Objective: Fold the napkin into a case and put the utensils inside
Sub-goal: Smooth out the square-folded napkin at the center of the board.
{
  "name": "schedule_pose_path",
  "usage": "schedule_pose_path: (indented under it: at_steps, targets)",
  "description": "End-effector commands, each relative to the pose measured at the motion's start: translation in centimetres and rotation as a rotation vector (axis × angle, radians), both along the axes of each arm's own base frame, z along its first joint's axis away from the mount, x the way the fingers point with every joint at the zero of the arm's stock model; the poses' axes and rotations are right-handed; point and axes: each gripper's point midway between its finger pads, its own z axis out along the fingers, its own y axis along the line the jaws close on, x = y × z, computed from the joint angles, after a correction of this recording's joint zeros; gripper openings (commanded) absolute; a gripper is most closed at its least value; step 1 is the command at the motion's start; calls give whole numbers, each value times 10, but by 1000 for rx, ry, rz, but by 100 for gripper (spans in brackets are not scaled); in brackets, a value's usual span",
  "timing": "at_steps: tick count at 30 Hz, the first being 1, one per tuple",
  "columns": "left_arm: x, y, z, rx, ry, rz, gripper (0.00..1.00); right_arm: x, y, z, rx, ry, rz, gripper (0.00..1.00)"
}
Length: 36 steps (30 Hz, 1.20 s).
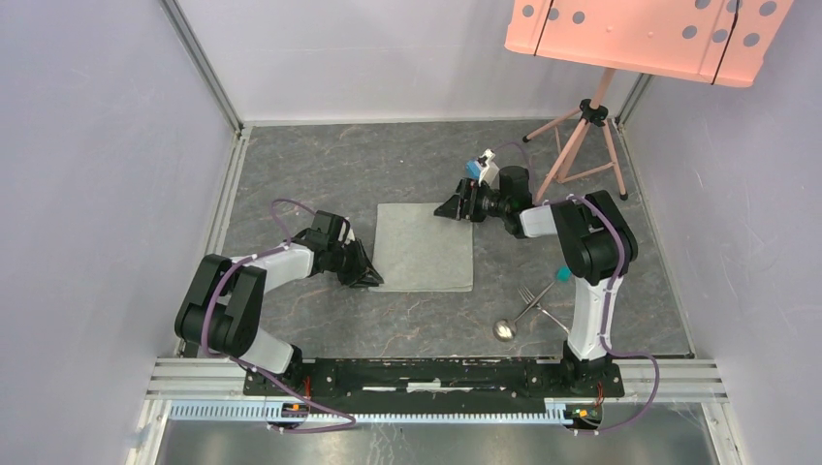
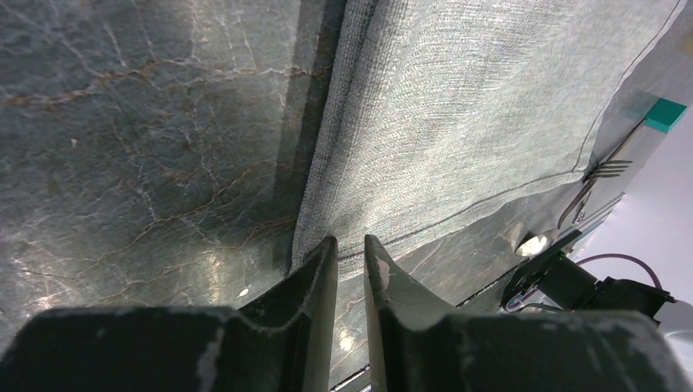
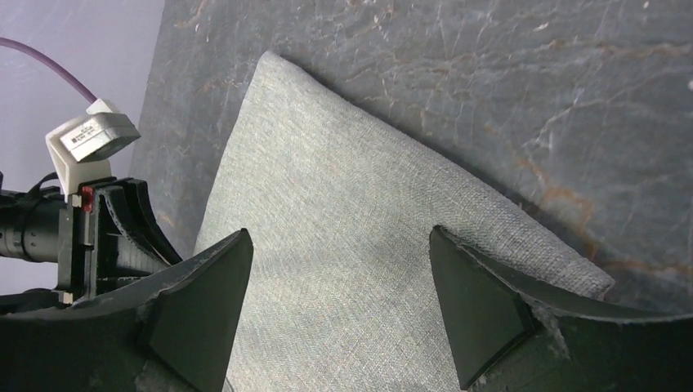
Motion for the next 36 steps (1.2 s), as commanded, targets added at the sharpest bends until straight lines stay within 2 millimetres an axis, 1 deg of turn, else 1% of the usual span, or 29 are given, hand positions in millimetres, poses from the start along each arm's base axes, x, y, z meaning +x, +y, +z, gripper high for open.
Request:
schedule_pose_path:
  at_steps: [1,4,5,7,9,11,13,15,17,19,21,22,24,25,27,30,32,33,36]
  targets:
    - [-16,29,-30,165,41,4,27,23,-31,-37,-120,45,-66,87]
    - [-19,31,-33,180,49,3,26,28,-49,-42,-225,42,-94,87]
    - [-19,31,-33,177,46,2,26,28,-52,-38,-243,28,-91,87]
    - [-17,29,-28,163,28,-1,26,22,-51,-24,-233,2,-76,87]
    - [-14,25,-19,136,-4,-5,27,14,-49,-5,-220,-33,-62,87]
    - [-9,15,-4,76,-50,-20,31,5,-50,16,-244,-78,-76,88]
    - [-3,3,17,-5,-101,-43,35,-4,-46,31,-282,-114,-76,89]
    - [4,-7,39,-69,-156,-54,41,-16,-33,40,-317,-132,-39,89]
    - [15,-15,61,-112,-208,-56,46,-37,-12,42,-321,-131,18,88]
    - [29,-20,79,-137,-258,-48,51,-63,7,37,-293,-116,73,85]
    - [47,-24,94,-151,-305,-28,53,-88,20,30,-263,-94,121,79]
    - [58,-27,100,-158,-324,-16,53,-97,25,29,-246,-88,138,75]
    - [80,-33,108,-172,-354,10,52,-116,29,18,-246,-63,173,66]
    - [90,-35,106,-176,-353,29,53,-122,28,12,-259,-52,182,60]
    - [114,-43,110,-202,-386,50,54,-134,22,-1,-299,-28,198,52]
    - [143,-53,106,-217,-407,64,55,-151,6,-17,-359,-5,206,45]
    - [164,-59,99,-223,-425,66,57,-159,-7,-27,-408,6,194,44]
    - [172,-61,94,-217,-427,70,56,-162,-13,-30,-425,8,188,44]
    - [192,-61,68,-183,-400,89,56,-172,-24,-36,-458,17,178,44]
